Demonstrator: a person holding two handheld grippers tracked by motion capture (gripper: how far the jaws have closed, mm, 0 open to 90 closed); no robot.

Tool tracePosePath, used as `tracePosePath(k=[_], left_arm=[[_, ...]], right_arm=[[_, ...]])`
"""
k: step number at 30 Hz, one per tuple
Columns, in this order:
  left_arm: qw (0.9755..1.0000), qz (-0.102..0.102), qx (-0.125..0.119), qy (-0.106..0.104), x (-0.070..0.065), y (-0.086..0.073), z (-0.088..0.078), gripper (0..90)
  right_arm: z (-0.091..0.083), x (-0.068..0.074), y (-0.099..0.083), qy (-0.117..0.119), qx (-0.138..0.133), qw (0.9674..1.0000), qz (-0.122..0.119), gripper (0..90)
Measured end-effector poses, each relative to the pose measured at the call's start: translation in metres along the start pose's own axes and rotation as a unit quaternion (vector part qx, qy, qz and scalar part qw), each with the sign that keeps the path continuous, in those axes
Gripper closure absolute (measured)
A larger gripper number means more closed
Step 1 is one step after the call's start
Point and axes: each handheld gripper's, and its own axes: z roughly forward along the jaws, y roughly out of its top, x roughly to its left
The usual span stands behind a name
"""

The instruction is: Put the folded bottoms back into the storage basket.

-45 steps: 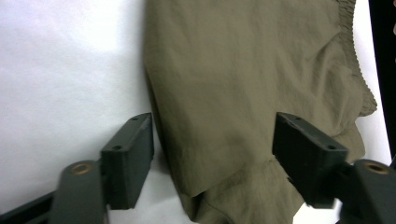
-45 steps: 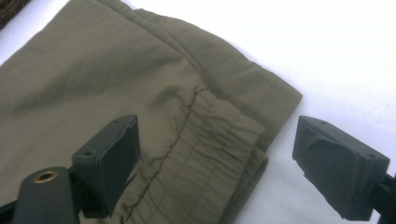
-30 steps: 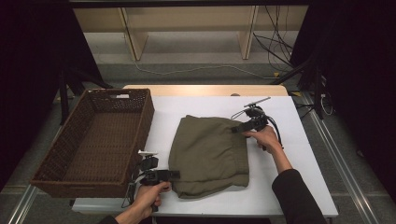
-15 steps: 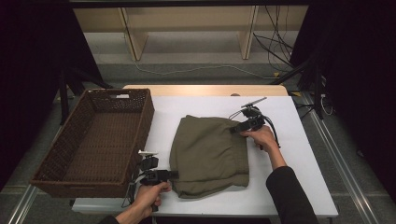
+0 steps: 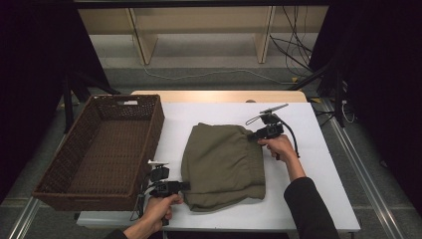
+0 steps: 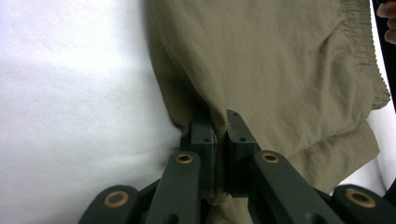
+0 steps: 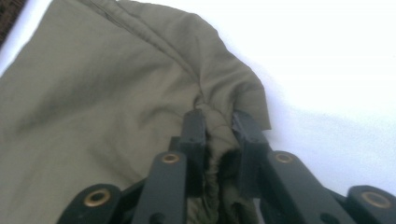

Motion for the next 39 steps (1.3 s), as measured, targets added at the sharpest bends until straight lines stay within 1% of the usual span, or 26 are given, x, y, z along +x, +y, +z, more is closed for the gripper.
tracePosePath(k=[3, 4, 6, 7, 8, 10, 11, 13, 15, 16, 17, 19, 20, 22, 24, 26, 30, 33, 37, 39], left_arm=[[1.0000, 0.000, -0.002, -0.004, 0.000, 0.000, -0.001, 84.4], [1.0000, -0.001, -0.006, -0.007, -0.001, 0.001, -0.003, 84.6], [0.9999, 0.006, -0.008, -0.009, -0.002, 0.001, -0.005, 84.7], [0.9998, 0.013, -0.014, -0.010, -0.005, 0.001, -0.006, 84.8], [0.9998, 0.013, -0.014, -0.010, -0.005, 0.001, -0.006, 84.8], [0.9995, 0.015, -0.021, -0.016, -0.007, 0.002, -0.010, 84.9], [0.9995, 0.015, -0.021, -0.016, -0.007, 0.002, -0.010, 84.9], [0.9993, 0.020, -0.025, -0.020, -0.009, 0.004, -0.013, 84.9], [0.9990, 0.021, -0.030, -0.027, -0.011, 0.005, -0.016, 84.9], [0.9984, 0.028, -0.038, -0.031, -0.013, 0.006, -0.020, 84.9], [0.9984, 0.028, -0.038, -0.031, -0.013, 0.006, -0.020, 85.0], [0.9978, 0.035, -0.044, -0.034, -0.016, 0.006, -0.023, 85.0], [0.9977, 0.034, -0.044, -0.039, -0.017, 0.006, -0.025, 85.0], [0.9975, 0.037, -0.044, -0.041, -0.018, 0.007, -0.026, 85.0], [0.9969, 0.044, -0.050, -0.042, -0.019, 0.007, -0.029, 85.0], [0.9964, 0.045, -0.054, -0.046, -0.021, 0.008, -0.032, 85.0], [0.9955, 0.049, -0.062, -0.053, -0.022, 0.010, -0.037, 85.1], [0.9949, 0.048, -0.066, -0.058, -0.023, 0.011, -0.040, 85.1], [0.9940, 0.055, -0.070, -0.063, -0.025, 0.013, -0.045, 85.1], [0.9932, 0.059, -0.077, -0.065, -0.027, 0.014, -0.048, 85.1]], right_arm=[[-0.001, 0.001, 0.000, 0.003, -0.004, 1.0000, 0.002, 79.6], [-0.004, 0.001, -0.001, 0.006, -0.013, 0.9999, 0.003, 80.2], [-0.007, 0.003, 0.000, 0.005, -0.017, 0.9998, 0.002, 80.5], [-0.008, 0.004, 0.000, 0.007, -0.020, 0.9998, 0.003, 80.7], [-0.008, 0.004, 0.000, 0.007, -0.020, 0.9998, 0.003, 80.7], [-0.016, 0.006, 0.001, 0.012, -0.028, 0.9995, 0.005, 81.2], [-0.016, 0.006, 0.001, 0.012, -0.028, 0.9995, 0.005, 81.2], [-0.020, 0.008, 0.002, 0.017, -0.038, 0.9991, 0.004, 81.3], [-0.025, 0.010, 0.004, 0.020, -0.042, 0.9989, 0.002, 81.4], [-0.028, 0.012, 0.005, 0.024, -0.048, 0.9986, 0.000, 81.6], [-0.028, 0.012, 0.005, 0.024, -0.048, 0.9986, 0.000, 81.6], [-0.032, 0.014, 0.006, 0.027, -0.055, 0.9981, -0.001, 81.7], [-0.036, 0.017, 0.008, 0.031, -0.062, 0.9976, -0.001, 81.7], [-0.037, 0.018, 0.009, 0.031, -0.062, 0.9976, -0.003, 81.8], [-0.044, 0.021, 0.012, 0.034, -0.069, 0.9971, -0.005, 81.9], [-0.046, 0.022, 0.013, 0.034, -0.071, 0.9969, -0.009, 81.9], [-0.055, 0.027, 0.017, 0.040, -0.080, 0.9960, -0.009, 82.0], [-0.058, 0.029, 0.018, 0.043, -0.084, 0.9955, -0.010, 82.0], [-0.060, 0.031, 0.019, 0.048, -0.089, 0.9948, -0.010, 82.1], [-0.062, 0.032, 0.020, 0.050, -0.092, 0.9944, -0.011, 82.1]])
